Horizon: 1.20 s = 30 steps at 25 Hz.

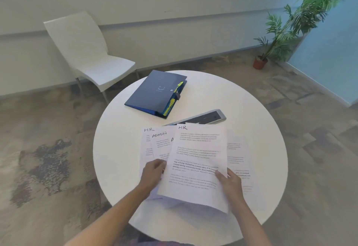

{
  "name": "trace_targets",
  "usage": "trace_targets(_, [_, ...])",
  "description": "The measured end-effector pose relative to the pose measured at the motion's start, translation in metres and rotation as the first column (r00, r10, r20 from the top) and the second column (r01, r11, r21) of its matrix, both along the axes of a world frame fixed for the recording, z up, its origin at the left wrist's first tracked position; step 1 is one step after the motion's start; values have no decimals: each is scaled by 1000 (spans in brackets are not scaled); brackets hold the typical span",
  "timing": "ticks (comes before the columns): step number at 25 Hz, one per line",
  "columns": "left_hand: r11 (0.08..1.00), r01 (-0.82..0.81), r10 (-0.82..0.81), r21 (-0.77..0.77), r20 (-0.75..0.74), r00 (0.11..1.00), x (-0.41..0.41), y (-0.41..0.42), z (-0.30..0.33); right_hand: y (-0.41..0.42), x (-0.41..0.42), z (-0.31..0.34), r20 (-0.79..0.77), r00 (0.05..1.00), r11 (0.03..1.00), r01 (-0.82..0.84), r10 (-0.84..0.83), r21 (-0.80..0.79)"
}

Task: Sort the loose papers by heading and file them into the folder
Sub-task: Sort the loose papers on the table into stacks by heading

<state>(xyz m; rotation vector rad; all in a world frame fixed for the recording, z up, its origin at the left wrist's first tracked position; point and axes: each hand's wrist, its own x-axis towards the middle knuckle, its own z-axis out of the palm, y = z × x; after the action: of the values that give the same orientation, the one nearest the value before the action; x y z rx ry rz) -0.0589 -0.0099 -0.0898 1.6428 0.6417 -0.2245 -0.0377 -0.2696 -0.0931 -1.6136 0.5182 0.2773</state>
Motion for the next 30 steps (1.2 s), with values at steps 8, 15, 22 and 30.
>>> trace_targets(8, [747,184,70,639,-351,934,11,35,-41,-30,-9,7,21,1000,1000,15,-14,-21])
trace_targets(15, [856,-77,183,512,-160,970,8,30,-52,-54,-4,12,27,999,998,-32,33,-46])
trace_targets(22, [915,-115,74,387,118,990,-11,57,-22,-58,1,14,34,997,996,-70,72,-56])
trace_targets(30, [899,-218,107,379,293,950,-22,102,23,-15,3,21,2,997,993,-74,74,90])
